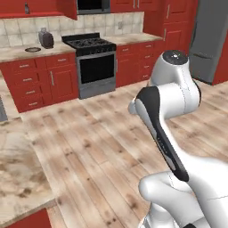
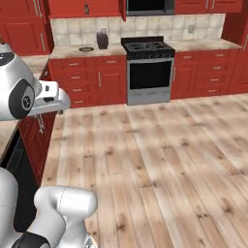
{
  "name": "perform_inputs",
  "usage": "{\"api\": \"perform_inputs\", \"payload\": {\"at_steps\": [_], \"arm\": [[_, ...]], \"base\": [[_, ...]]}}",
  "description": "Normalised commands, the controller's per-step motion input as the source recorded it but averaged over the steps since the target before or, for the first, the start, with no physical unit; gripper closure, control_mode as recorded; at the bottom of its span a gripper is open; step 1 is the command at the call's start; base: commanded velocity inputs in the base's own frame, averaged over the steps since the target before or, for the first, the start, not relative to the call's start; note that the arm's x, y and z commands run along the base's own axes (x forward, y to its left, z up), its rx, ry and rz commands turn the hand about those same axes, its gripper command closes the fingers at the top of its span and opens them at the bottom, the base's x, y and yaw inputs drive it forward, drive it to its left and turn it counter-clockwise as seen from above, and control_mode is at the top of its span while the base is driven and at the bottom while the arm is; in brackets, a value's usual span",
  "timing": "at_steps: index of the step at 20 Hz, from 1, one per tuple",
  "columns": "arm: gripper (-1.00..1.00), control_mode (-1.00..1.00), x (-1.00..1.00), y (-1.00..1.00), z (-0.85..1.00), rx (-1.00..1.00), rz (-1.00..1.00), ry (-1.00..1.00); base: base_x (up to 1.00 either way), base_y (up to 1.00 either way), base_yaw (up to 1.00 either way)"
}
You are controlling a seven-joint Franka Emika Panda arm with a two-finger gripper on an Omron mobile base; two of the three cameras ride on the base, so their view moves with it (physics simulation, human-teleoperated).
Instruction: Move the hot dog bun to the plate on the dining table and place the condiment next to that plate. Then navigate to the fridge and take the sausage and place it on the plate as well.
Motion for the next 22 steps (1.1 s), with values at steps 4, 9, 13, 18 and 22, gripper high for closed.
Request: {"api": "perform_inputs", "payload": {"at_steps": [4,9,13,18,22], "arm": [[-1.0,1.0,0.0,0.0,0.0,0.0,0.0,0.0],[-1.0,1.0,0.0,0.0,0.0,0.0,0.0,0.0],[-1.0,1.0,0.0,0.0,0.0,0.0,0.0,0.0],[-1.0,1.0,0.0,0.0,0.0,0.0,0.0,0.0],[-1.0,1.0,0.0,0.0,0.0,0.0,0.0,0.0]], "base": [[1.0,-0.1,0.5],[1.0,-0.16,0.44],[1.0,-0.21,0.29],[1.0,-0.3,0.03],[1.0,-0.18,-0.01]]}}
